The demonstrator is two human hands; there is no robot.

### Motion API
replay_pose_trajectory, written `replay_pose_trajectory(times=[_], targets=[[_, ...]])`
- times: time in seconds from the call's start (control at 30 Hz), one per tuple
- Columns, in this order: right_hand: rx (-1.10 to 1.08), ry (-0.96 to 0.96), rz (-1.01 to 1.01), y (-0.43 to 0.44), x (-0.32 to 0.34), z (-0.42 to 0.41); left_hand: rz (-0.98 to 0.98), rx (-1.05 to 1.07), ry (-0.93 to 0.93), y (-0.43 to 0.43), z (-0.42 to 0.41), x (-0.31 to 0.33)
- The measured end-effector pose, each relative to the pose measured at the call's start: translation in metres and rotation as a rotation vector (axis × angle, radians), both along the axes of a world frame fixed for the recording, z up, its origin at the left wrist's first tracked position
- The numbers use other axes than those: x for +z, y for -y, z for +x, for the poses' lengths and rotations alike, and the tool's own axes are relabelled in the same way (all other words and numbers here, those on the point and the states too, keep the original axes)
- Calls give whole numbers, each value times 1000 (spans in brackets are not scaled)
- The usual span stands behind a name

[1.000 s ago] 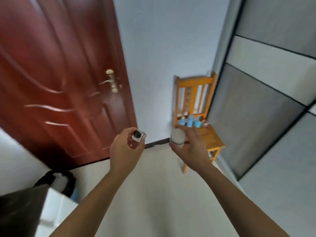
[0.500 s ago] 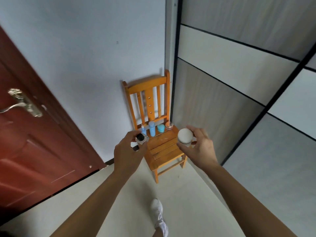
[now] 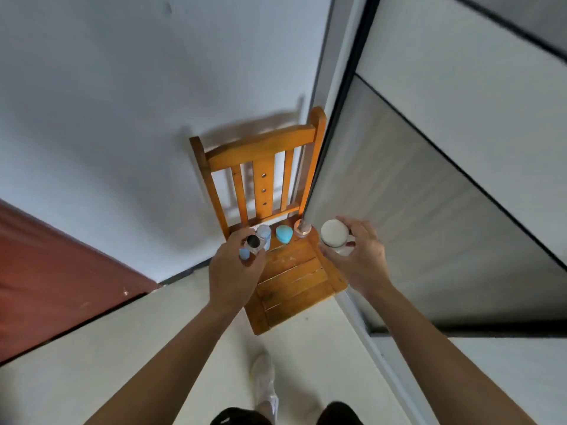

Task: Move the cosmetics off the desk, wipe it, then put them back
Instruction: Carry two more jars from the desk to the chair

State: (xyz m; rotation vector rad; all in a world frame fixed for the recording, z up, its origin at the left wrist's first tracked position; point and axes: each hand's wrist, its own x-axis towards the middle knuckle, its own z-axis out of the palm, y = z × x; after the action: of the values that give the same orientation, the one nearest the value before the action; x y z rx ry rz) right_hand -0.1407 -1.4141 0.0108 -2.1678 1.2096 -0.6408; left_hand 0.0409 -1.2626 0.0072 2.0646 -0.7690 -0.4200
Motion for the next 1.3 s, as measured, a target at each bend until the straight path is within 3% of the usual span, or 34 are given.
replay_pose_trajectory(times=[0.3,0.53,0.7,1.03,1.3], targets=[[104,-147,226,64,-197,65,264,178,-63,41,20,-182],[210,-318,324,76,-353,94,322,233,-111,64,18,-323],[306,-379,332,74,-413,108,328,264,-121,79,17,-379],[413,-364,227,69,-456,131,415,290,-78,82,25,-434],[437,-282,37,65,-365,74,399,275,115,44,-7,-356]])
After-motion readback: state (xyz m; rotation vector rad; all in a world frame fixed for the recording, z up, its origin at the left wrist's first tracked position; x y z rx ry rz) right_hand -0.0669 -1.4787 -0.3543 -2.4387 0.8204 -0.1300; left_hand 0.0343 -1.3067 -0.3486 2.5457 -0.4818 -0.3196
